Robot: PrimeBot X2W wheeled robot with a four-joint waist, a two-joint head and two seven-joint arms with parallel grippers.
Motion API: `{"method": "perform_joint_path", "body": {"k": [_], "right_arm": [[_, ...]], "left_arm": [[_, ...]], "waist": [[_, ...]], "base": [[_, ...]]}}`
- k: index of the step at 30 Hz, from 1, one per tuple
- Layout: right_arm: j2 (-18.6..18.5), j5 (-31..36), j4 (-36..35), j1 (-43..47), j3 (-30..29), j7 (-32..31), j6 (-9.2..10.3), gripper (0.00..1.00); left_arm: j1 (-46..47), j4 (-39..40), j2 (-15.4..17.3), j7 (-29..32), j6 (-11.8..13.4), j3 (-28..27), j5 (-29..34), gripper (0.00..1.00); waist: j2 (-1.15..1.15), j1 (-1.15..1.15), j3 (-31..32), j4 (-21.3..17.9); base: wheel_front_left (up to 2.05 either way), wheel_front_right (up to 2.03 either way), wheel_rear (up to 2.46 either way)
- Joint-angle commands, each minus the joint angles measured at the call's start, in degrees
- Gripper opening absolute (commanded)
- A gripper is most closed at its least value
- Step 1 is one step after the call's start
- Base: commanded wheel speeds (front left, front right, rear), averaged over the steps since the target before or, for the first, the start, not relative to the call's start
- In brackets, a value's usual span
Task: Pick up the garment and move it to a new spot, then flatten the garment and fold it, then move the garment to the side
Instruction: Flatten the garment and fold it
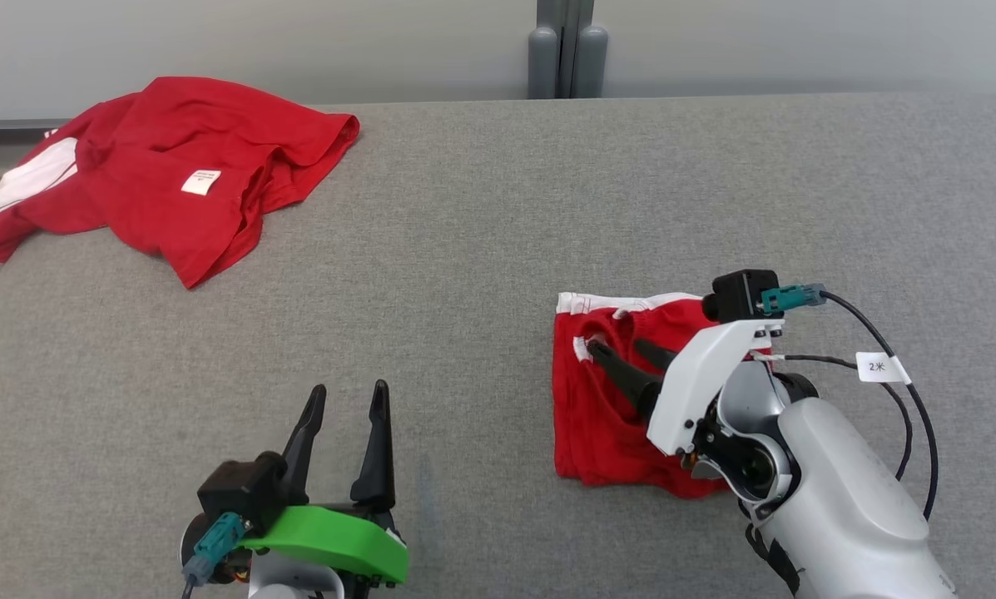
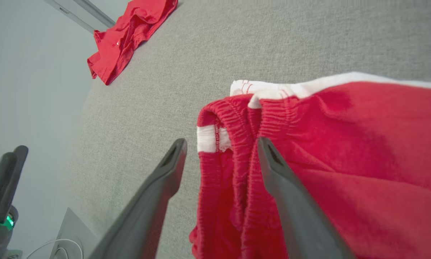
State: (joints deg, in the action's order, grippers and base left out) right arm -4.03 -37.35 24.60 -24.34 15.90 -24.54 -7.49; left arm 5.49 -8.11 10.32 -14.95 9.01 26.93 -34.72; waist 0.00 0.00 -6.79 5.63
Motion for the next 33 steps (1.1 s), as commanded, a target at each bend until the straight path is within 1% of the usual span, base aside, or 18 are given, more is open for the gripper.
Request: {"method": "perform_joint_path", "body": {"k": [1, 4, 7, 8, 11, 15, 16, 17, 18, 19, 20, 26, 33], "right_arm": [[0.1, -0.5, -1.1, -0.5, 0.7, 0.6, 0.00, 1.00], [-0.4, -0.3, -3.3, 0.2, 1.5, 2.0, 0.00, 1.00], [-1.4, 1.1, -5.5, 0.8, 1.1, 4.4, 0.00, 1.00], [-2.8, 3.5, -7.7, 1.7, -0.3, 8.2, 0.00, 1.00], [-4.5, 6.9, -9.3, 2.6, -1.8, 11.9, 0.00, 1.00], [-5.3, 10.3, -10.8, 4.9, -3.9, 15.6, 0.00, 1.00], [-5.5, 11.2, -10.9, 5.7, -4.1, 16.2, 0.00, 0.96], [-5.6, 12.0, -10.8, 6.3, -4.2, 16.5, 0.00, 0.60], [-5.7, 12.8, -10.5, 7.0, -3.9, 16.9, 0.00, 0.40], [-5.8, 13.5, -10.2, 7.6, -3.6, 17.1, 0.00, 0.26], [-5.7, 14.3, -9.6, 8.3, -3.0, 17.1, 0.00, 0.00], [-3.6, 15.4, -4.9, 9.0, 1.4, 18.3, 0.00, 0.00], [-0.8, 14.5, 2.5, 5.3, 7.6, 20.5, 0.00, 0.00]], "left_arm": [[1.1, -0.2, -0.1, -0.2, -0.3, -0.1, 0.5, 1.00], [1.3, -0.3, -0.2, -0.2, -0.4, 0.0, 0.7, 1.00], [1.2, -0.3, -0.2, -0.3, -0.5, 0.0, 0.9, 1.00], [1.3, -0.2, -0.3, -0.3, -0.5, -0.1, 1.1, 1.00], [1.3, -0.1, -0.3, -0.3, -0.5, -0.2, 1.3, 1.00], [1.3, 0.0, -0.5, -0.3, -0.5, -0.2, 1.4, 1.00], [1.3, 0.0, -0.6, -0.3, -0.6, -0.2, 1.4, 1.00], [1.3, 0.0, -0.6, -0.3, -0.6, -0.3, 1.4, 1.00], [1.4, 0.0, -0.6, -0.3, -0.7, -0.3, 1.4, 1.00], [1.5, 0.0, -0.6, -0.3, -0.7, -0.3, 1.5, 1.00], [1.6, 0.0, -0.7, -0.3, -0.8, -0.2, 1.5, 1.00], [2.2, -0.3, -0.7, -0.3, -1.1, -0.3, 1.6, 1.00], [2.7, -0.6, -0.9, -0.3, -1.4, -0.3, 1.6, 1.00]], "waist": [[0.00, 0.00, 0.1, -0.7], [0.00, 0.00, 0.1, -1.7], [0.00, 0.00, 0.1, -2.5], [0.00, 0.00, 0.1, -3.2], [0.00, 0.00, 0.0, -3.8], [0.00, 0.00, -0.1, -4.3], [0.00, 0.00, -0.2, -4.4], [0.00, 0.00, -0.2, -4.5], [0.00, 0.00, -0.3, -4.5], [0.00, 0.00, -0.4, -4.5], [0.00, 0.00, -0.5, -4.5], [0.00, 0.00, -1.2, -3.7], [0.00, 0.00, -1.9, -2.1]], "base": [[0.00, 0.00, 0.00], [0.00, 0.00, 0.00], [0.00, 0.00, 0.00], [0.00, 0.00, 0.00], [0.00, 0.00, 0.00], [0.00, 0.00, 0.00], [0.00, 0.00, 0.00], [0.00, 0.00, 0.00], [0.00, 0.00, 0.00], [0.00, 0.00, 0.00], [0.00, 0.00, 0.00], [0.00, 0.00, 0.00], [0.00, 0.00, 0.00]]}}
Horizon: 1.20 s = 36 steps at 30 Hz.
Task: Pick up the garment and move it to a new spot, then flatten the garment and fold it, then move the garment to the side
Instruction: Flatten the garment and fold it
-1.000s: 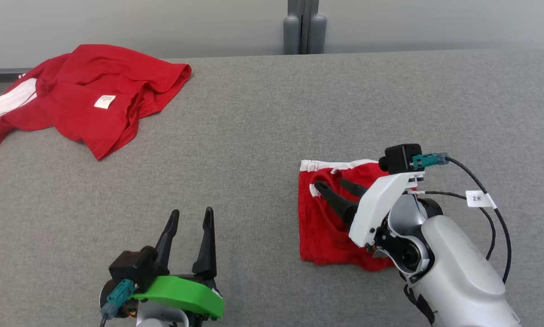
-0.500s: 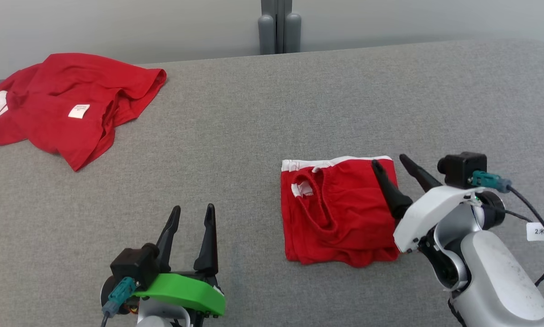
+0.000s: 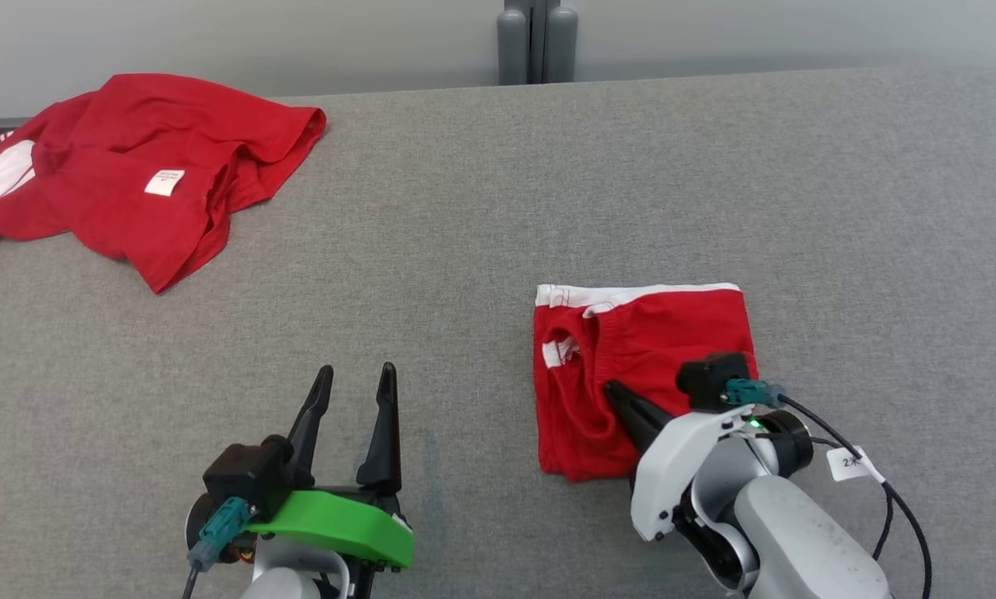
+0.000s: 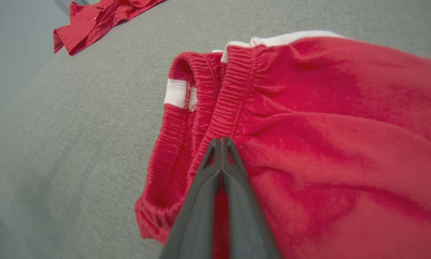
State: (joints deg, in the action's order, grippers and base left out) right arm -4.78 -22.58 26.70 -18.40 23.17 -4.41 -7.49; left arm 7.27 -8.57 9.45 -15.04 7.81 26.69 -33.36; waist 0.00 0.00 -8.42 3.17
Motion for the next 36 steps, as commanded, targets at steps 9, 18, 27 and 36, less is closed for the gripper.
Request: {"method": "perform_joint_path", "body": {"k": [9, 18, 27, 36], "right_arm": [[1.5, -2.1, 10.1, -6.3, 8.3, 3.2, 0.00, 0.00], [1.8, -3.5, 13.8, -9.2, 10.4, 10.6, 0.01, 0.69], [0.9, -4.1, 8.4, -6.6, 2.7, 17.4, 0.01, 1.00], [-0.7, 4.1, -0.2, 1.0, -10.5, 18.8, 0.01, 1.00]], "left_arm": [[1.6, -0.6, -0.7, -0.2, -0.6, -0.3, 0.5, 1.00], [0.9, -0.2, -1.5, -0.2, -0.9, -1.8, 0.9, 1.00], [0.2, 2.0, -3.5, -0.2, -1.8, -5.7, 3.8, 1.00], [-3.7, 1.3, -5.1, -0.1, -2.9, -10.7, 7.0, 1.00]], "waist": [[0.00, 0.00, -0.7, 2.0], [0.00, 0.00, 0.2, 0.8], [0.00, 0.00, 2.7, -2.3], [0.00, 0.00, 6.0, -4.8]], "base": [[0.00, 0.00, 0.00], [0.00, 0.00, 0.00], [0.00, 0.00, 0.00], [0.00, 0.00, 0.00]]}}
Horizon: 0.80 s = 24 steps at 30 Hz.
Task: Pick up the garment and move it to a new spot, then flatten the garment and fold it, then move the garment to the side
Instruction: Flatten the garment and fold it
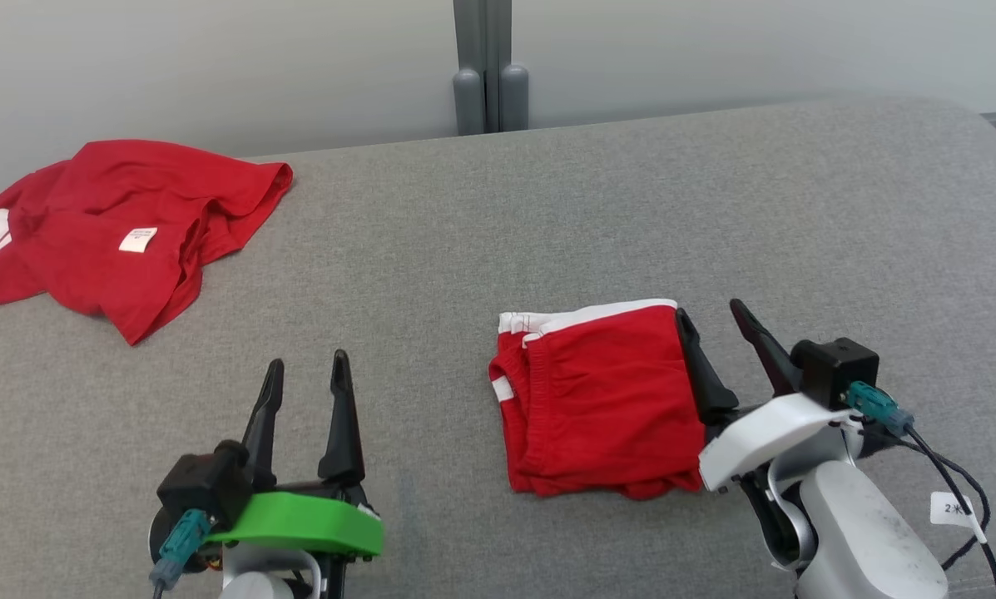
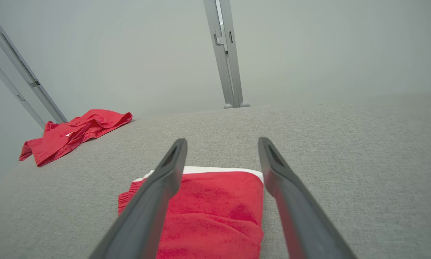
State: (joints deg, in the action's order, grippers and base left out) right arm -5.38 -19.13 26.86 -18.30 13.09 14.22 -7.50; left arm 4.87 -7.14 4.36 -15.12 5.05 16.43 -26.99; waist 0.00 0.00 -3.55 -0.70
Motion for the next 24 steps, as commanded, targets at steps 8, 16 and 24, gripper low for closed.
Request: {"method": "perform_joint_path", "body": {"k": [8, 16, 24], "right_arm": [[1.6, 6.7, -10.3, 9.9, -7.5, -0.4, 0.02, 1.00], [2.4, 7.6, -14.4, 13.6, -8.7, -1.1, 0.02, 1.00], [2.5, 6.0, -14.7, 14.4, -8.4, -1.3, 0.02, 1.00]], "left_arm": [[-6.8, -1.5, -0.9, 0.0, -1.5, -4.8, 2.4, 1.00], [-9.0, -1.2, -1.3, 0.0, -1.8, -6.9, 3.7, 1.00], [-9.6, -1.1, -1.4, 0.0, -2.0, -7.5, 4.7, 1.00]], "waist": [[0.00, 0.00, 3.3, -1.5], [0.00, 0.00, 3.5, -1.0], [0.00, 0.00, 3.6, -0.3]], "base": [[0.00, 0.00, 0.00], [0.00, 0.00, 0.00], [0.00, 0.00, 0.00]]}}
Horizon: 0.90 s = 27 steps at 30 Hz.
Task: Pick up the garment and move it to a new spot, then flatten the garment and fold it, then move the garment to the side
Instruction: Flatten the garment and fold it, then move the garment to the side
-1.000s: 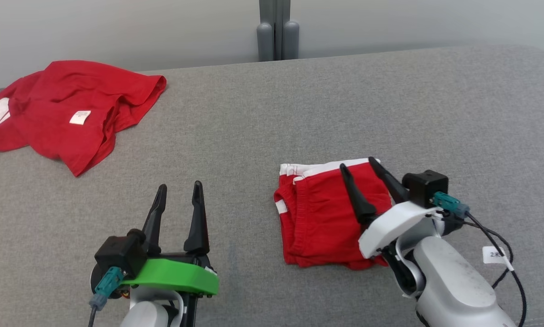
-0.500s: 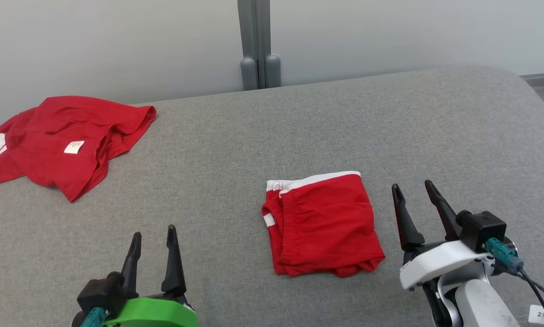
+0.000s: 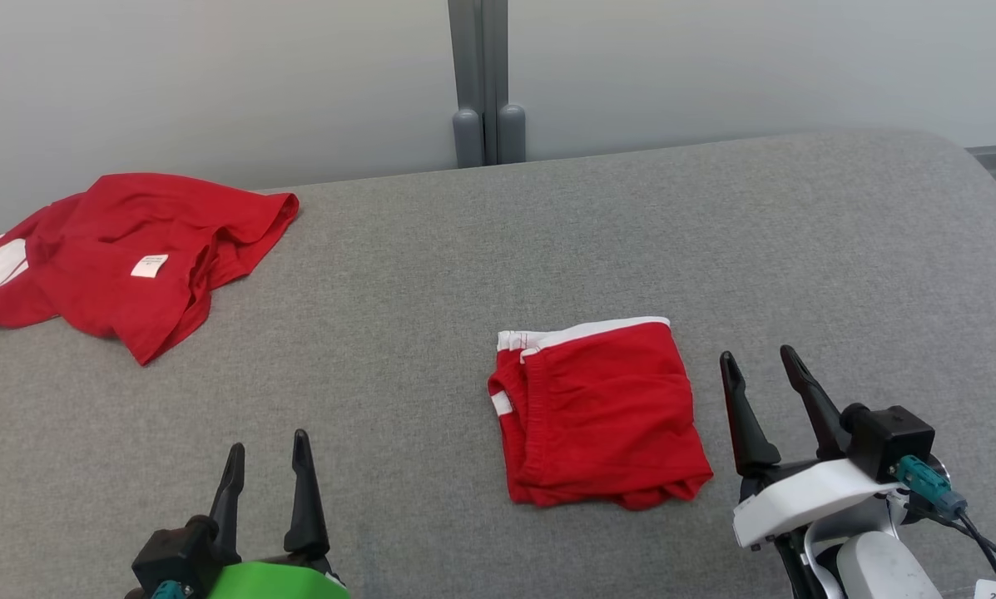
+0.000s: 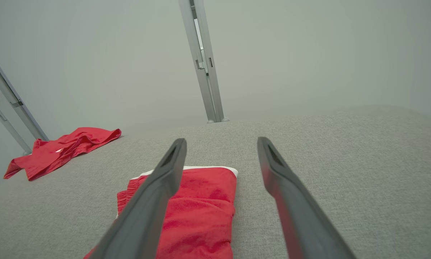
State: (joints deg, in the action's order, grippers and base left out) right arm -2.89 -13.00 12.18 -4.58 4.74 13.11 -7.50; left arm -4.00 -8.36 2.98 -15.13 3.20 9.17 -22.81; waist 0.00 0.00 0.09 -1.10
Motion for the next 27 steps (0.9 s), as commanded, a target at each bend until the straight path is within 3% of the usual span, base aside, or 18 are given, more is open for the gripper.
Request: {"method": "perform_joint_path", "body": {"k": [1, 14, 19, 27], "right_arm": [[0.0, -0.1, 0.1, 0.7, -0.1, -0.3, 0.02, 1.00], [0.0, 2.2, 1.6, -0.7, -2.0, -2.7, 0.02, 1.00], [0.0, 4.0, 2.5, -3.1, -3.9, -9.9, 0.02, 1.00], [-1.3, -0.2, 8.6, -8.5, -5.3, -23.6, 0.02, 1.00]], "left_arm": [[-0.7, 0.1, 0.0, 0.0, -0.2, -0.3, 0.5, 1.00], [-0.3, 0.3, -0.1, 0.0, 0.3, -0.3, 0.8, 1.00], [0.9, 0.2, -0.1, 0.0, 0.4, 0.1, 0.4, 1.00], [2.7, 0.9, -0.1, 0.0, 0.7, 0.9, -0.5, 1.00]], "waist": [[0.00, 0.00, 0.0, 0.1], [0.00, 0.00, -0.8, 0.6], [0.00, 0.00, -1.9, 1.5], [0.00, 0.00, -4.1, 4.8]], "base": [[0.00, 0.00, 0.00], [0.00, 0.00, 0.00], [0.00, 0.00, 0.00], [0.00, 0.00, 0.00]]}}
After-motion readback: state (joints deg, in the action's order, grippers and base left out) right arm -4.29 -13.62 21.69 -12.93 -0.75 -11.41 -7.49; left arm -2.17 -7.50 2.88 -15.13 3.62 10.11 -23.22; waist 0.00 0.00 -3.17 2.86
